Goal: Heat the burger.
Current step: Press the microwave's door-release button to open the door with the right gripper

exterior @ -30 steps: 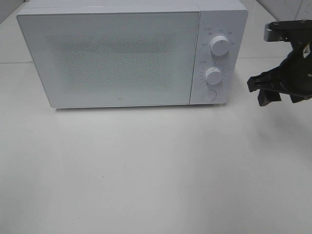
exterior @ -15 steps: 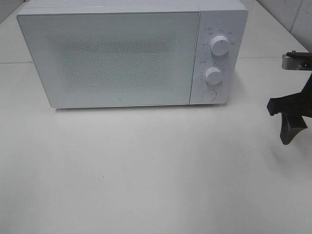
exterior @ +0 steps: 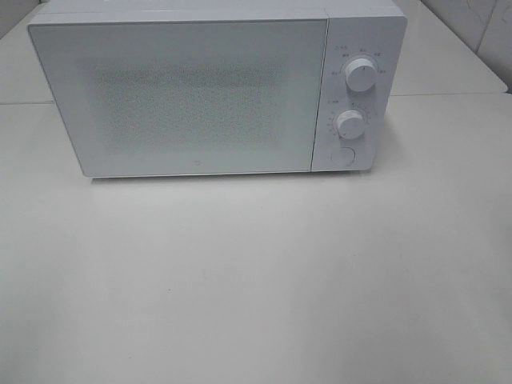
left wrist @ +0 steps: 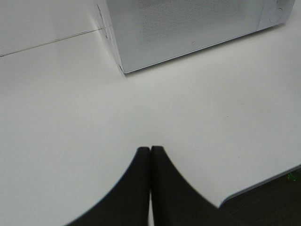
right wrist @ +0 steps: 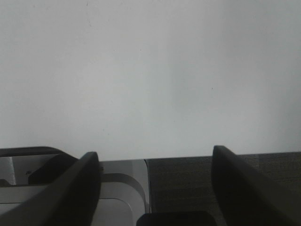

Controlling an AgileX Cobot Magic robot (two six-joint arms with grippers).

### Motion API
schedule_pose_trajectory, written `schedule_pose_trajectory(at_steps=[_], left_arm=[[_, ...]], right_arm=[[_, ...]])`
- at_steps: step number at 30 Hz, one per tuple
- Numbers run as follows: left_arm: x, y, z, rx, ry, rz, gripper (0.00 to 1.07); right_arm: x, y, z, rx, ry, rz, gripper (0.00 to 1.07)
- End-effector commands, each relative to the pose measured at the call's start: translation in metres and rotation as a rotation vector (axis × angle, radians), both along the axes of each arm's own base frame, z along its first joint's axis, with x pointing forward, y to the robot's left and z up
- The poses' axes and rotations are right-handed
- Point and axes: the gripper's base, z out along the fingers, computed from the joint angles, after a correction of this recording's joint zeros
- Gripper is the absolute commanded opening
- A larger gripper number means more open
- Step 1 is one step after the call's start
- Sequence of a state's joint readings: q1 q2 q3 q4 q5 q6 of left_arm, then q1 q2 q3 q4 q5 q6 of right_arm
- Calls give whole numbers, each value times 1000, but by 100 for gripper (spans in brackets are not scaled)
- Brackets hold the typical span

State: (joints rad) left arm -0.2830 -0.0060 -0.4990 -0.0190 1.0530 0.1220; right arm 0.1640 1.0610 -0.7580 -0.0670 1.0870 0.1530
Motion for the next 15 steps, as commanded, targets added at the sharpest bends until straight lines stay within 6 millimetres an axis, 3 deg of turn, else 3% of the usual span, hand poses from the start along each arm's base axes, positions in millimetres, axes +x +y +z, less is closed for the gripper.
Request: schedule_pose_trajectory(at_steps=[1,3,5,7,15], left_arm=[[-2,1,0,-13,-27,3,0],[-2,1,0,-13,-27,3,0],[-2,1,0,-13,-27,3,0],[-2,1,0,-13,-27,3,0],[-2,1,0,-13,-27,3,0]], right_arm=[[-19,-3,0,-2,-9,15,64],[-40,-6,2,6,-64,17,64],[-40,-6,2,6,-64,17,64],[-63,-10,4,18,-157,28,64],[-95,-15,-2,18,-309,102,64]])
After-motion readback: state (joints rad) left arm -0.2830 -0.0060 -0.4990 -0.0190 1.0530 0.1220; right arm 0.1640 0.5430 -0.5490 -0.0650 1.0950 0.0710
